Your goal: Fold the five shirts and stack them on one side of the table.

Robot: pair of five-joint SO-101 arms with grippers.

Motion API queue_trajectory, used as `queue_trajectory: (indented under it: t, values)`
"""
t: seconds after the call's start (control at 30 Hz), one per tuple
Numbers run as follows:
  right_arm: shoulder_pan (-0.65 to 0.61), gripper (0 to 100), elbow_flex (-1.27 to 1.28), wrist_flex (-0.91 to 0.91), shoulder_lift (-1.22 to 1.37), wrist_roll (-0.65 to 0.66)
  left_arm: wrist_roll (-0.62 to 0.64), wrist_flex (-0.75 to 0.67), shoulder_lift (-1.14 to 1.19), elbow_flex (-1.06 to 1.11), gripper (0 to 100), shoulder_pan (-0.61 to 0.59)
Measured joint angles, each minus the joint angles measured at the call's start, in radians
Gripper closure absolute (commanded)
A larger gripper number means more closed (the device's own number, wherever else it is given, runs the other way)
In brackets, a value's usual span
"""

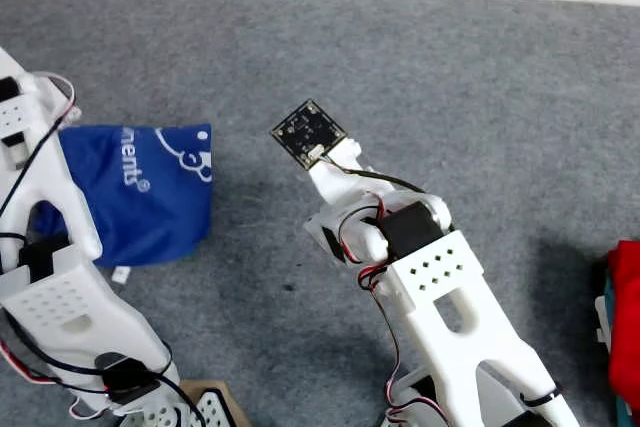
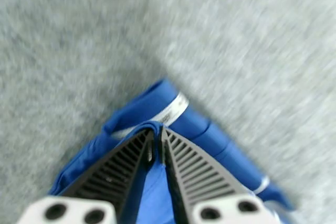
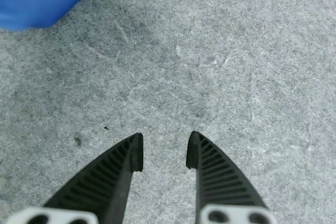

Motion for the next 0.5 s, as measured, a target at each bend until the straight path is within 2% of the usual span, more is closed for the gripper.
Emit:
queue_trajectory:
  t: [0.37, 0.43, 0.5]
  values:
    - [0.0, 85.1, 0.0, 0.0, 0.0, 0.0, 0.012, 0.0, 0.19, -0.236, 98, 0.006]
    - [0.0, 85.1, 0.0, 0.0, 0.0, 0.0, 0.012, 0.0, 0.219, -0.244, 93, 0.008]
    - [0.0, 85.1, 0.0, 0.0, 0.0, 0.0, 0.012, 0.0, 0.238, -0.245, 83, 0.009]
